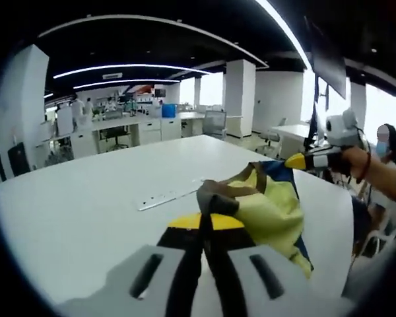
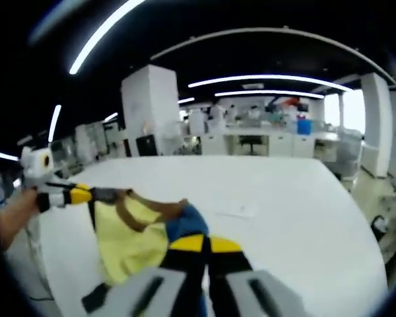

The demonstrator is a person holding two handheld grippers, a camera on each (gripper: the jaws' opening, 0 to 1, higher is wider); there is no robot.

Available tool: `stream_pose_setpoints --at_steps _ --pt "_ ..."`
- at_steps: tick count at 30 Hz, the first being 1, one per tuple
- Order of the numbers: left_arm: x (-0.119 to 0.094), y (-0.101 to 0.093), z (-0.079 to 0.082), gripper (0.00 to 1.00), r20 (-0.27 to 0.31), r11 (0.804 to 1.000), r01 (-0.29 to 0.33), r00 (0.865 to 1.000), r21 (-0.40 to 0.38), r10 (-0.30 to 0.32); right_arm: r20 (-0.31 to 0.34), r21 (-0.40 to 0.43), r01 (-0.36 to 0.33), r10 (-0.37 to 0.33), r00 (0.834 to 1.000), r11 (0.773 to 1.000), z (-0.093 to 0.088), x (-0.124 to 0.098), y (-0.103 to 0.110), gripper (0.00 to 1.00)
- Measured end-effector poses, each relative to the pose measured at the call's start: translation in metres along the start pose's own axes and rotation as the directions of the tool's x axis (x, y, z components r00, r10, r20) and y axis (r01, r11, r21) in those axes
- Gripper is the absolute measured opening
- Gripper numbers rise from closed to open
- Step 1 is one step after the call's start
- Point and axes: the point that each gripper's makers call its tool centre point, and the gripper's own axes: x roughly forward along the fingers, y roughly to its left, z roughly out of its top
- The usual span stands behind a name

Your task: Fold the garment on the visible template until the final outline fits inside the template.

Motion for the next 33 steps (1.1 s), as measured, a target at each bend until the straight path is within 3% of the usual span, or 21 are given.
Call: stream_pose_setpoints --at_steps 10,18,22,30,33 --pt "0.044 0.032 -0.014 0.00 -0.030 0.998 -0.061 0.998 -0.022 0.060 -0.006 0.006 0.058 -0.058 0.998 0.998 0.003 0.050 -0.027 0.00" --pt "0.081 0.051 -0.028 0.00 -0.069 0.994 -0.100 0.993 -0.032 0.098 -0.037 0.007 0.095 -0.095 0.995 0.995 -0.006 0.090 -0.046 0.00" --pt "0.100 0.063 -0.047 0.00 -0.119 0.992 -0.122 0.986 -0.041 0.116 -0.082 0.003 0.121 -0.120 0.989 0.993 -0.022 0.112 -0.059 0.00" --pt "0.125 0.075 -0.071 0.00 -0.160 0.987 -0.157 0.976 -0.042 0.149 -0.153 -0.024 0.151 -0.153 0.976 0.988 -0.060 0.141 -0.075 0.00" --pt "0.135 0.078 -0.080 0.00 -0.172 0.984 -0.157 0.975 -0.089 0.140 -0.174 -0.018 0.166 -0.167 0.970 0.986 -0.071 0.151 -0.080 0.00"
